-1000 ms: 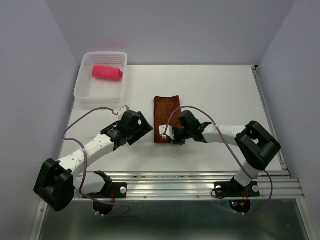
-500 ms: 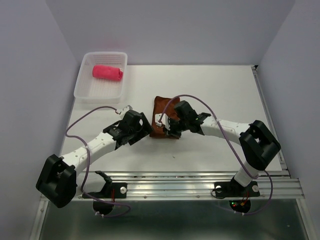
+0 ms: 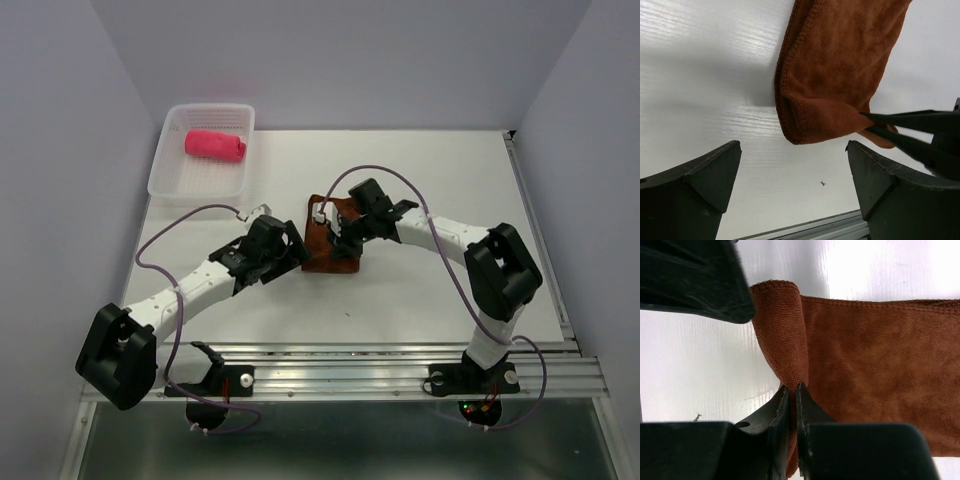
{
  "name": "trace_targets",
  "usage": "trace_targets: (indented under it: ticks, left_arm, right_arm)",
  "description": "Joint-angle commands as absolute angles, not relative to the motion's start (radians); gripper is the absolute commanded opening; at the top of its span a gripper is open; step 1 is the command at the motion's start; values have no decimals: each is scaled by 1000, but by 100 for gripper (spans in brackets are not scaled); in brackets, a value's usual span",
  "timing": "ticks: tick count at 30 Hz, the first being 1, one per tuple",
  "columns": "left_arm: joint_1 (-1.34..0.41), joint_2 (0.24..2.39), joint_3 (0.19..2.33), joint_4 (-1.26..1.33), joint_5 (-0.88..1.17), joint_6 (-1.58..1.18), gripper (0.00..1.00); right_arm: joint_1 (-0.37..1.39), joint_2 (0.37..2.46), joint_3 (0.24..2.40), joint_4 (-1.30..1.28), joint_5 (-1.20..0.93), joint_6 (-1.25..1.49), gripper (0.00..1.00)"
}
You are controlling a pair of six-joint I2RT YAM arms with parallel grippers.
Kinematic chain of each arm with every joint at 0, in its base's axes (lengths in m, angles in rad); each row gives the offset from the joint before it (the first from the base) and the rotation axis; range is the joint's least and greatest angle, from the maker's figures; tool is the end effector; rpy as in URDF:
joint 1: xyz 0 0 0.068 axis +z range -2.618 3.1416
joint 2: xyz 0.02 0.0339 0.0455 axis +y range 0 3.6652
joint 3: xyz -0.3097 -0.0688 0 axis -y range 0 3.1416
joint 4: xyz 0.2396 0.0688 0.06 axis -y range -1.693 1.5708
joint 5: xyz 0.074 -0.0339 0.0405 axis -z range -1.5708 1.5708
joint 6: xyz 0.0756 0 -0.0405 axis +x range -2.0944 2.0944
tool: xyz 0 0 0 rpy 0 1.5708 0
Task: Roll the towels
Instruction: Roll the towel
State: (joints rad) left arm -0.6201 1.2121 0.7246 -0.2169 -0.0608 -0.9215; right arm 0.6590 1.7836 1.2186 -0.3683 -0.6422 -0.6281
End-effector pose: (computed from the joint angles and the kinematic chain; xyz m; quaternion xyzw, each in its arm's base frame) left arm 0.2183 -0.1502 0.2475 -0.1488 0.8950 -0.2725 0.3202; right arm 0.2885 0.2807 0.2305 -0.6198 0.6615 0.3043 0.2927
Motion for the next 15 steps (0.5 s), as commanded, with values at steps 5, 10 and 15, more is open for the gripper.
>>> trace_targets:
  ticks: [5, 10, 15]
  left_arm:
    - [-618, 1246, 787, -178, -61, -839, 99]
    - [-611, 1279, 802, -184, -72, -804, 99]
    - [-601, 1333, 805, -167, -45, -776, 98]
  right_arm:
    - [597, 1891, 1351, -474, -791, -629, 1]
    - [568, 1947, 1388, -482, -807, -630, 1]
    - [548, 1991, 1411, -480, -810, -612, 1]
